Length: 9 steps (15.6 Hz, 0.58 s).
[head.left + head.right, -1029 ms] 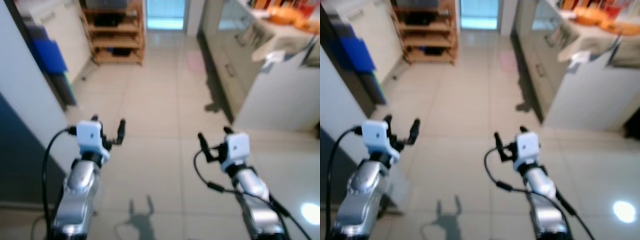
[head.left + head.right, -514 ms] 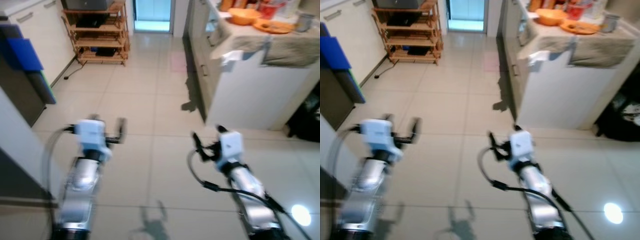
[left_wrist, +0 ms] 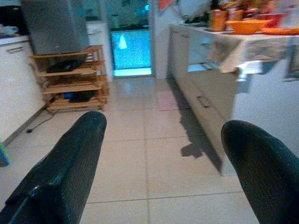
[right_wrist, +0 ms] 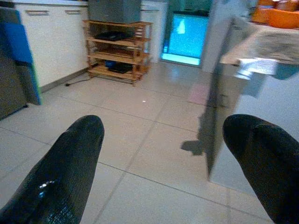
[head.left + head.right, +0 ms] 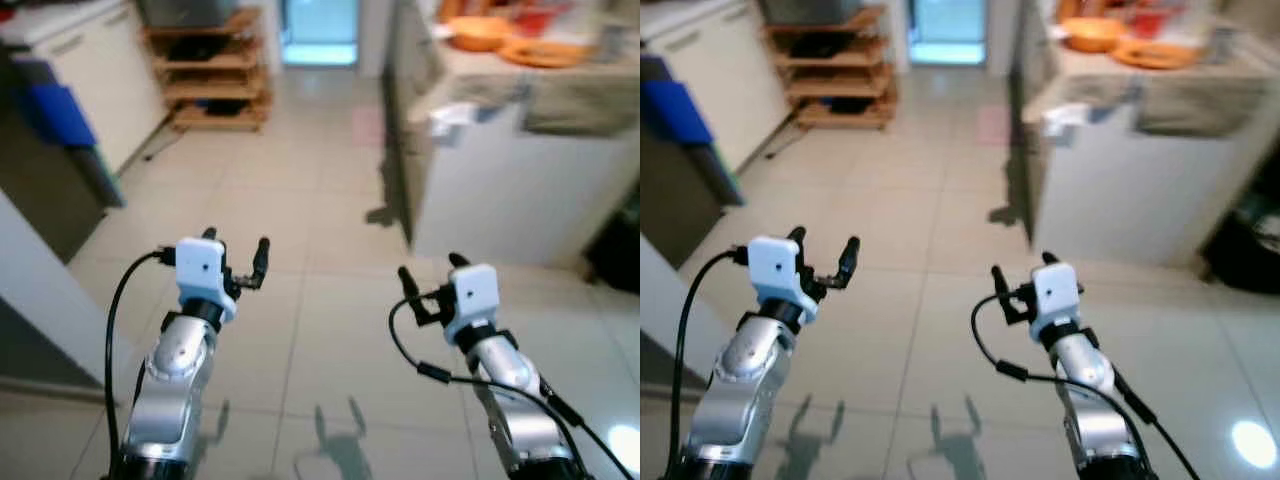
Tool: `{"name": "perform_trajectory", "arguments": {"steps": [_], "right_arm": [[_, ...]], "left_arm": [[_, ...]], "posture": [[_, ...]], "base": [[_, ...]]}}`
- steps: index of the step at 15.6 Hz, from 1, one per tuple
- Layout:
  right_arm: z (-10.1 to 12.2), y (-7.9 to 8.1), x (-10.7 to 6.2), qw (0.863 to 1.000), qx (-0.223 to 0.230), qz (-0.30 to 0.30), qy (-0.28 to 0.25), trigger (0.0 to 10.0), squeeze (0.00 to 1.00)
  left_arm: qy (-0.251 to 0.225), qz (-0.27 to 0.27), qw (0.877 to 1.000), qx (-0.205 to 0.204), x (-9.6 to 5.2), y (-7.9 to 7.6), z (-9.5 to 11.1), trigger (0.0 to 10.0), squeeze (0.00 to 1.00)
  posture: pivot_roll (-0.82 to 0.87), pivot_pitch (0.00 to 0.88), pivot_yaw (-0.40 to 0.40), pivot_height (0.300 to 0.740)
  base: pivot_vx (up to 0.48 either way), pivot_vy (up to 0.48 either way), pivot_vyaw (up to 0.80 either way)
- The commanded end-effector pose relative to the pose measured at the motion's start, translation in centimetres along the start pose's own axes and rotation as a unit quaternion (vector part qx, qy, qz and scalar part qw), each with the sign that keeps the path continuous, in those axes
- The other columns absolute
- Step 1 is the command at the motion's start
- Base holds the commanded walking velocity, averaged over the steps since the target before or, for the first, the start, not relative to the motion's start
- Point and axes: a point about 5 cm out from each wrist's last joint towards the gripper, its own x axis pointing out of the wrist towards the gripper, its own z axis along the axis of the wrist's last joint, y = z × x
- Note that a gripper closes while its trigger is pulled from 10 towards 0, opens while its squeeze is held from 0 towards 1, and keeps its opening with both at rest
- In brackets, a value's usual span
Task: Setting the table
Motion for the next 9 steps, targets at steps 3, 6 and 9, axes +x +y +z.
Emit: {"name": "perform_trajectory", "arguments": {"steps": [3,6,9], "right_arm": [[0.64,0.78,0.58,1.0,0.001,0.014,-0.014,10.0,0.0],[0.65,0.94,0.64,1.0,0.001,0.017,-0.014,10.0,0.0],[0.69,0.91,0.71,1.0,0.001,0.014,-0.015,10.0,0.0]], "left_arm": [[-0.002,0.005,1.0,0.012,0.06,0.53,0.21,10.0,0.0],[-0.003,0.006,1.0,0.012,0.06,0.46,0.28,10.0,0.0],[-0.003,0.01,1.0,0.007,0.29,0.33,0.29,10.0,0.0]], "posture": [[-0.03,0.0,0.031,0.74],[-0.03,0.0,0.032,0.74],[-0.04,0.0,0.035,0.74]], "base": [[0.48,0.0,0.0],[0.48,0.0,0.0],[0.48,0.0,0.0]]}}
